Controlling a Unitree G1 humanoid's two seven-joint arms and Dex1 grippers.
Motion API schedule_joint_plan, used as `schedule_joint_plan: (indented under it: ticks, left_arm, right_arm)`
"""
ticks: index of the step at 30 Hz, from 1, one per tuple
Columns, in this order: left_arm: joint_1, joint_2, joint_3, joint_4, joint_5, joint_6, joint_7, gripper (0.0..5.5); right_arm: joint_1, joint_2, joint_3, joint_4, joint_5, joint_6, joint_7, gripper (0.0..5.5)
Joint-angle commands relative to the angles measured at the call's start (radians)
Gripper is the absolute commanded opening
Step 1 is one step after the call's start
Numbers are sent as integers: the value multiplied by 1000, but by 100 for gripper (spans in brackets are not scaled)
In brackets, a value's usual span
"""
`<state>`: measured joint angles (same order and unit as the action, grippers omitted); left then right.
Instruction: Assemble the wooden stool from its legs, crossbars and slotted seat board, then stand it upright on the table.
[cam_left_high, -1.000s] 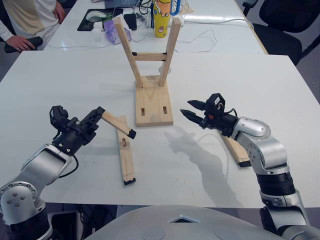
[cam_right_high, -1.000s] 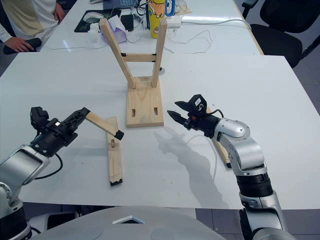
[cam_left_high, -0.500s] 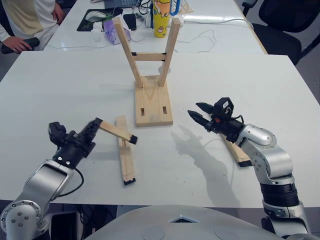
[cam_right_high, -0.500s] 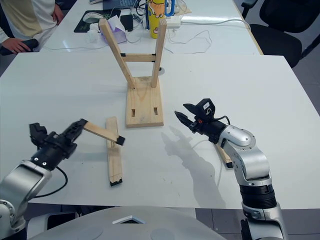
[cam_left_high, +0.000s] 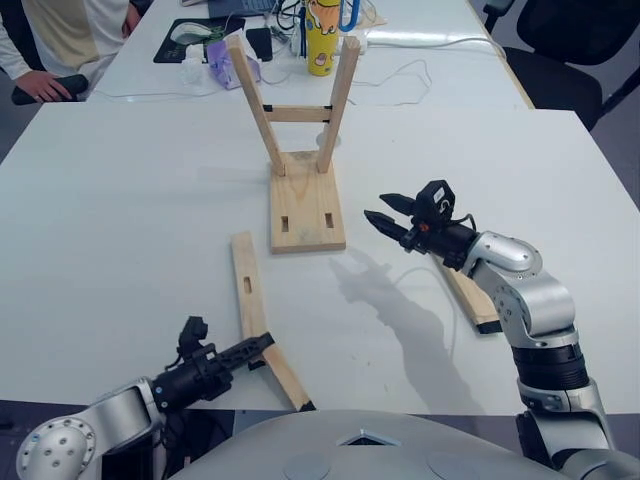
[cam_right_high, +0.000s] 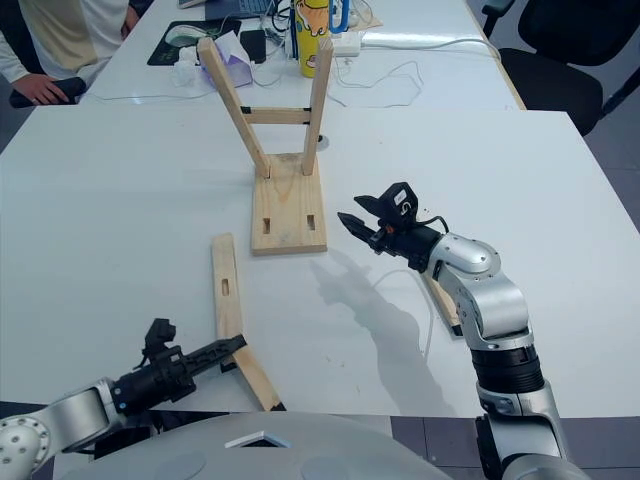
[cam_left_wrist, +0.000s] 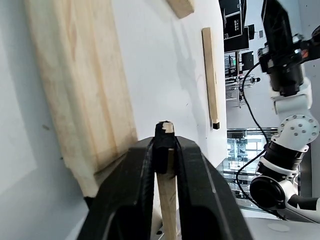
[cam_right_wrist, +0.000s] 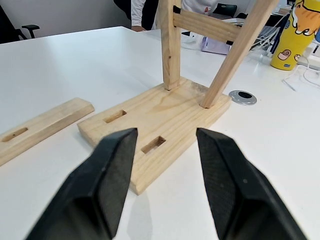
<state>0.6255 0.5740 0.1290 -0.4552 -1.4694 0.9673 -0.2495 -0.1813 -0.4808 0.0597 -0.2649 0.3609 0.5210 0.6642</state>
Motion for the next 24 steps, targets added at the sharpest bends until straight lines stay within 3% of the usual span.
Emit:
schedule_joint_plan:
  ticks: [1, 16, 24]
  left_arm:
    - [4, -56, -39, 114, 175, -67, -2, 47]
    - [-457, 1, 7, 395, 390, -162, -158, 47]
    - [-586, 27, 84, 458, 434, -155, -196, 47]
  right_arm:
    - [-44, -17, 19, 22, -8, 7, 30, 217]
    - [-109, -19, 51, 68, -14, 4, 71, 217]
    - [-106, -14, 59, 69, -13, 2, 69, 217]
